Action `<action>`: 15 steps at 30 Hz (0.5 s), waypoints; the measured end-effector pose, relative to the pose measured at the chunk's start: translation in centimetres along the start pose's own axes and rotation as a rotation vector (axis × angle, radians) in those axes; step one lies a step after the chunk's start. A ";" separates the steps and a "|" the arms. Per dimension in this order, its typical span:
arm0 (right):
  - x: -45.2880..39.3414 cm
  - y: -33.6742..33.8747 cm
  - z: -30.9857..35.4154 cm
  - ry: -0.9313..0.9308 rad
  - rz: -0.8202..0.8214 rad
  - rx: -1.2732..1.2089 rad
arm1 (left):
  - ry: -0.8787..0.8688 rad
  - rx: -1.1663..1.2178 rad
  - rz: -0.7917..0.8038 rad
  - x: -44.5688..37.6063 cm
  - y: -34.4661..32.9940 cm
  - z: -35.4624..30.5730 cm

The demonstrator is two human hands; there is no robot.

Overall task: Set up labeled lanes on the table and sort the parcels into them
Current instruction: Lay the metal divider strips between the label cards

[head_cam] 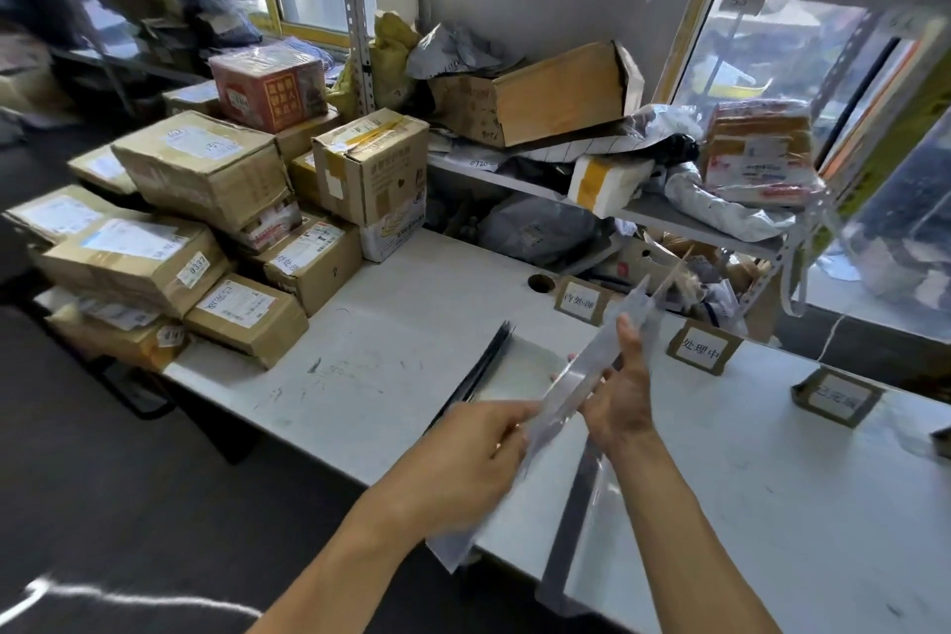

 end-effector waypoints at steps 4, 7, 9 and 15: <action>-1.3 4.2 2.8 0.002 0.022 0.000 | -0.046 0.036 0.057 0.8 -4.3 -2.6; -2.5 8.4 4.2 -0.043 0.028 0.012 | -0.059 0.074 0.083 1.2 -8.4 -4.8; -3.0 11.1 5.3 -0.053 0.049 0.011 | -0.048 0.080 0.075 1.4 -11.3 -6.6; -4.3 19.4 7.6 -0.051 -0.002 0.155 | 0.024 0.146 0.151 0.1 -18.4 -11.2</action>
Point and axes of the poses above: each hand's wrist, its own x-axis away from the middle knuckle, its own y-axis out of the back of the hand, z = x × y, the point moved 1 cm from there along -x, towards the middle knuckle, and after that the axes turned 5 degrees about -z, right-handed, at the moved point
